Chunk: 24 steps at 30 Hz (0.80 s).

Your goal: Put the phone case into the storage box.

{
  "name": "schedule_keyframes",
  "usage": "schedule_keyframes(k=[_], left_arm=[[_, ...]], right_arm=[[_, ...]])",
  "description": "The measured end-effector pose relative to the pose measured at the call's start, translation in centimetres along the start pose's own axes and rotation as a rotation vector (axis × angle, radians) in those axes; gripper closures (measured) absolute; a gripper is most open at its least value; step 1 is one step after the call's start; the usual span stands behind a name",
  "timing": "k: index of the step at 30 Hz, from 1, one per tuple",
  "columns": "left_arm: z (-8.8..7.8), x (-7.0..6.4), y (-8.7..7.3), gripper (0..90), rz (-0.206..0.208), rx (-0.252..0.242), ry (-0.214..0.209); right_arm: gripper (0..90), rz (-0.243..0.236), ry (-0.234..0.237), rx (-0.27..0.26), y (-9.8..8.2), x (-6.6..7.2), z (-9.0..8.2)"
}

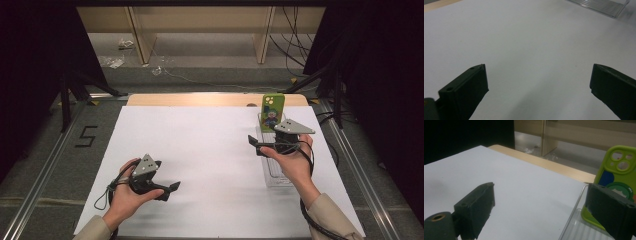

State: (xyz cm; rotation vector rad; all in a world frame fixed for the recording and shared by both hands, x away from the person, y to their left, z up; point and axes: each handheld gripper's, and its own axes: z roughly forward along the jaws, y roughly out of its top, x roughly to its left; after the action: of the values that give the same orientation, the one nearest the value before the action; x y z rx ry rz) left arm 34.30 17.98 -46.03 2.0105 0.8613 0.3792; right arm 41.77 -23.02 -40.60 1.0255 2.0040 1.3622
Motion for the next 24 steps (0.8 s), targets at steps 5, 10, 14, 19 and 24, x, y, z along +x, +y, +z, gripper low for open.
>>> schedule_keyframes(k=[5,10,14,19,24], left_arm=[[0.0,0.0,0.0,0.9,0.001,0.001,-0.001],[0.0,0.0,0.0,0.9,0.0,0.0,0.0],[0.0,0.0,0.0,0.9,0.0,-0.002,0.0],[0.0,0.0,0.0,0.9,0.0,-0.001,0.0],[0.0,0.0,0.1,0.9,-0.001,-0.002,0.0]], right_arm=[[10.3,-0.007,0.011,0.006,-0.3,0.2,-0.5],[10.6,-0.014,0.023,0.01,-0.5,0.6,-1.0],[10.9,-0.017,0.033,0.01,-0.7,0.8,-1.3],[11.1,-0.024,0.04,0.007,-1.1,1.0,-1.7],[11.3,-0.028,0.046,0.007,-1.4,1.1,-2.3]])
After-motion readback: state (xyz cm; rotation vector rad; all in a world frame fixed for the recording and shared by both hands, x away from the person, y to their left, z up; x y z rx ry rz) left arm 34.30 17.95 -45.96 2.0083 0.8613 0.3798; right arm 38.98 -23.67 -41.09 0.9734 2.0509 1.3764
